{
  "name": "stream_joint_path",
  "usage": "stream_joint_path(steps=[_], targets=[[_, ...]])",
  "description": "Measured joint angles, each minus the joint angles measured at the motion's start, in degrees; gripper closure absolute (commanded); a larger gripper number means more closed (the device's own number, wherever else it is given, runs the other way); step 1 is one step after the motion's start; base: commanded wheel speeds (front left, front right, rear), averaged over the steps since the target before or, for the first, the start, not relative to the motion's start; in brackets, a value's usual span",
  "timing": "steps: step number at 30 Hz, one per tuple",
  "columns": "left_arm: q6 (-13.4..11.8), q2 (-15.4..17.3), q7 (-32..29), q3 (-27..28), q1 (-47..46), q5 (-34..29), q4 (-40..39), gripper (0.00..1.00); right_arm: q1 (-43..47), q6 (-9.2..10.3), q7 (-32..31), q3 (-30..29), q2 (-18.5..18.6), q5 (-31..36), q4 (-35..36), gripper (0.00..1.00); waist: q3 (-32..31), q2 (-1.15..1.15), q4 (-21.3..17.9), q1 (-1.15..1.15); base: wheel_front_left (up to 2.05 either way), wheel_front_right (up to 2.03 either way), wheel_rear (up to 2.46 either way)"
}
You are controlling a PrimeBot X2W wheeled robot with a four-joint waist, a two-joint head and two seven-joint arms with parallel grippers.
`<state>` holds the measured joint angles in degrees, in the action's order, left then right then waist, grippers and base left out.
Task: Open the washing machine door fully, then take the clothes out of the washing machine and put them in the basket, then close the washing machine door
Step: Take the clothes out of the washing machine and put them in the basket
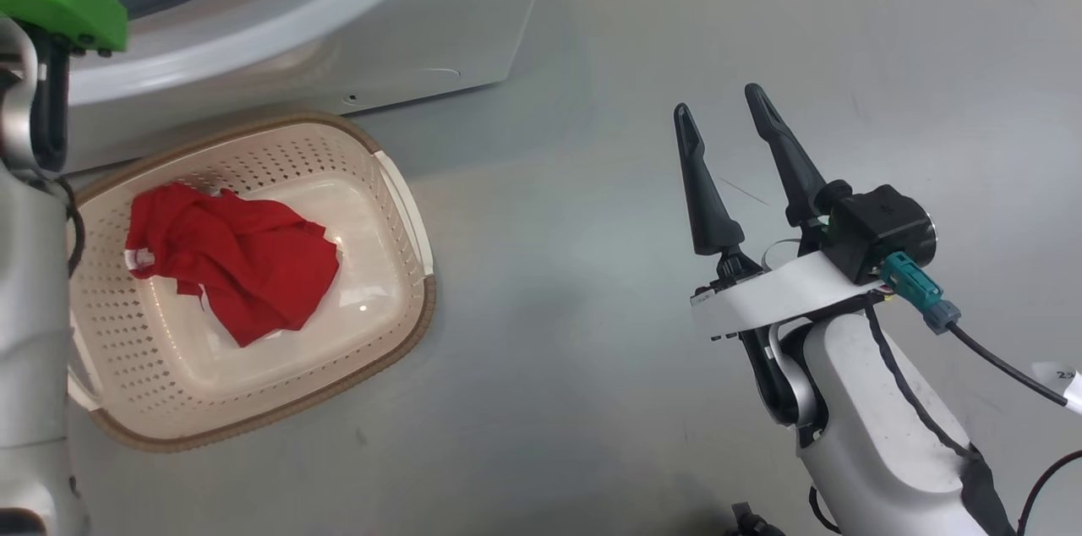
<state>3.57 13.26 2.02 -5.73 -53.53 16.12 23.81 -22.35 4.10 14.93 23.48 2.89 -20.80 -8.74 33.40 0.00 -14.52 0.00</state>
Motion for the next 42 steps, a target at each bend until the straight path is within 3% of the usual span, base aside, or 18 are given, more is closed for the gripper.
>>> stream_joint_path(steps=[15, 42], targets=[[-2.5, -4.0, 9.7, -0.2, 10.9, 0.0, -6.1, 1.0, 4.0, -1.05, 0.0, -1.5, 0.0, 1.2, -2.3, 0.0, -7.4, 0.0, 3.7, 0.0, 0.0, 0.0, 0.0], [-4.9, -6.8, 12.2, -2.0, 25.1, -0.6, -24.3, 1.0, 12.1, -2.53, 0.0, -3.5, 0.0, 1.9, -4.5, 0.0, -21.5, 0.0, 7.6, 0.0, 0.0, 0.0, 0.0]])
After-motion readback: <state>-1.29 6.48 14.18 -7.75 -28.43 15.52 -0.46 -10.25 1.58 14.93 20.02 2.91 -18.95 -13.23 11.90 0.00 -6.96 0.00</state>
